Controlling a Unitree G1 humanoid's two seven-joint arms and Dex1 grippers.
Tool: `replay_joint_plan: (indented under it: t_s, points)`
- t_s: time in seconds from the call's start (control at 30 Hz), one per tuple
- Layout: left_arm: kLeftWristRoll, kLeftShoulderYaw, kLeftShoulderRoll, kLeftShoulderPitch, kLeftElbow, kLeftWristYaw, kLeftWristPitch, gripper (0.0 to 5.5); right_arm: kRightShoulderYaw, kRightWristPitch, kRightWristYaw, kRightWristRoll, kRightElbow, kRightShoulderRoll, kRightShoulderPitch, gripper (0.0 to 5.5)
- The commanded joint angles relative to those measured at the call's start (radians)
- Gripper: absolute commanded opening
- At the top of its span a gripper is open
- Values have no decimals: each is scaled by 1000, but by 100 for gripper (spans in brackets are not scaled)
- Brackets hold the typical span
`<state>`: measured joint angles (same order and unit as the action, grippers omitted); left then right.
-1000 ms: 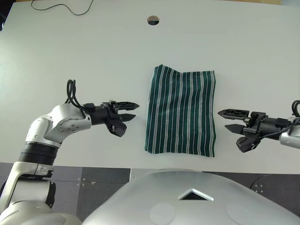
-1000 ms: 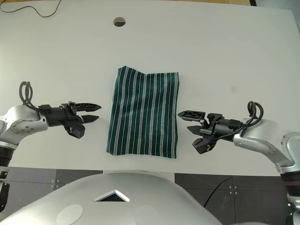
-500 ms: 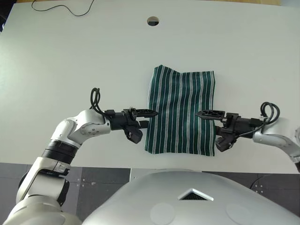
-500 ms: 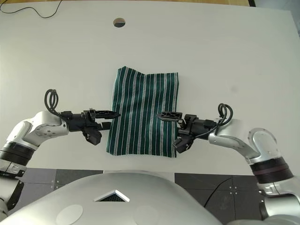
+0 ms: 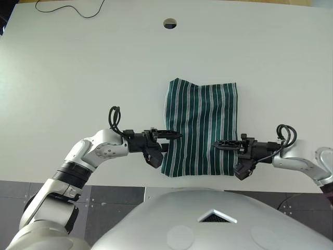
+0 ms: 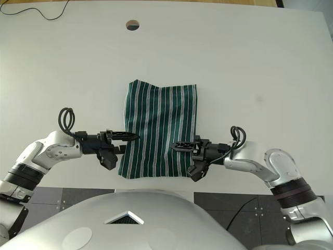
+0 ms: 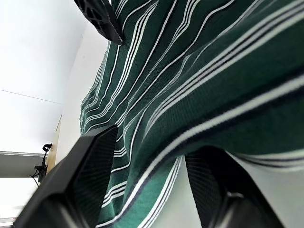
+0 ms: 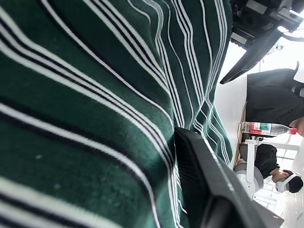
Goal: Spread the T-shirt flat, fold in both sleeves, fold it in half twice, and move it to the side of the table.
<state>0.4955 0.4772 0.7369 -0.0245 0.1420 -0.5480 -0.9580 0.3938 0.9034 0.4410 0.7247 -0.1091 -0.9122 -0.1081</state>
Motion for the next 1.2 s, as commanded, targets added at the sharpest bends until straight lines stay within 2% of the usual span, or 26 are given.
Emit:
replay_joint_plan:
  t_s: [0.03, 0.07, 0.2, 0.37, 0.57, 0.7, 0.77, 0.87, 0.97, 1.07, 1.2]
  points:
    - [25, 18, 34, 29, 5, -35, 27, 248, 19, -11, 46, 47, 24, -37, -26, 111]
    - [18, 19, 44, 30, 4, -44, 27, 248, 19, -13, 49, 43, 26, -42, -29, 96]
    - [-16, 38, 51, 27, 7, -76, 36, 180, 50, -78, 120, -95, 13, -27, -48, 28]
    - [-86, 80, 60, 41, -12, -152, 78, 111, 85, -321, 340, -457, -93, -45, -83, 23]
    - [-237, 120, 91, 71, -56, -287, 186, 28, 55, -653, 525, -814, -181, -37, -89, 23]
    - [-495, 123, 146, 88, -132, -478, 414, 10, -3, -978, 593, -1089, -239, -15, -45, 23]
    - [-614, 100, 151, 82, -165, -541, 558, 10, -24, -1116, 603, -1163, -251, -15, -23, 23]
    - [-817, 47, 126, 57, -240, -577, 866, 10, -50, -1335, 592, -1273, -248, 4, 17, 23]
    - [-972, -9, 77, 19, -291, -542, 1129, 10, -84, -1547, 567, -1399, -254, 30, 73, 23]
    - [-1072, -64, 17, -27, -297, -476, 1373, 10, -168, -1840, 487, -1595, -197, 98, 189, 23]
    - [-1144, -124, -66, -77, -273, -380, 1607, 10, -327, -2083, 300, -1789, -24, 270, 362, 23]
